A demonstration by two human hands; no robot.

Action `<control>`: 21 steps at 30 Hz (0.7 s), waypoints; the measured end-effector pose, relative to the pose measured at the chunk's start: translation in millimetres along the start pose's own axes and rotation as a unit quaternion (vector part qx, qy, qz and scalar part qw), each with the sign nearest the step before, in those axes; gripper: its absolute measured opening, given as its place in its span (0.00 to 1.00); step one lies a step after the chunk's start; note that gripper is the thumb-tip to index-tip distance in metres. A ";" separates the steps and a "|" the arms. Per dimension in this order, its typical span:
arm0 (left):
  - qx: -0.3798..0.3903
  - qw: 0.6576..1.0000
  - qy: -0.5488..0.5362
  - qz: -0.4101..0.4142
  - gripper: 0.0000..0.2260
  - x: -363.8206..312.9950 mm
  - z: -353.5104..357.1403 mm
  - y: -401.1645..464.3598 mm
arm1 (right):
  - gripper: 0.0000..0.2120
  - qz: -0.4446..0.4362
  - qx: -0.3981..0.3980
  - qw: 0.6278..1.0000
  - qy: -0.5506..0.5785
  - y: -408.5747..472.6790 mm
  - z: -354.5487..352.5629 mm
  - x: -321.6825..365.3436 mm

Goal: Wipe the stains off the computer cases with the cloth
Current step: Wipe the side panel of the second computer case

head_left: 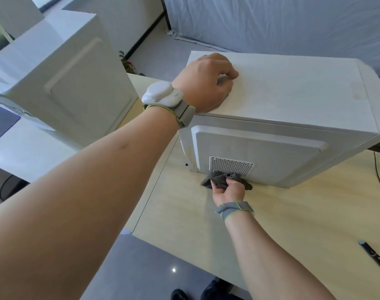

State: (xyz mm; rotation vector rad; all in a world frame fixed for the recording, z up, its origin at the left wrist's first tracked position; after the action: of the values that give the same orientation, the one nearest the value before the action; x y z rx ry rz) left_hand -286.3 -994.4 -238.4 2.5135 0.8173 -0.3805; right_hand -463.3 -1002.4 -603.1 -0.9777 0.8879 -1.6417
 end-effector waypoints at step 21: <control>0.033 0.999 -0.006 0.027 0.16 3.3 4.9 6.0 | 0.04 -0.187 -0.021 0.800 -0.569 -62.7 -17.5 61.7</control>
State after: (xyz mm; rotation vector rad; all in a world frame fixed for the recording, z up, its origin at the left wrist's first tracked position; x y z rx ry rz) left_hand -280.7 -999.6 -241.9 2.5861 0.7426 -0.4090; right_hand -514.1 -1045.0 -542.8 -1.9298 -0.1209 -0.9726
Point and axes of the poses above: each hand's wrist, its own y-axis towards the middle knuckle, its own z-axis out of the palm, x = y × z, the point moved 9 cm from there along y, towards the middle knuckle, and after that the axes turned 2 degrees about z, right-handed, at the moved point
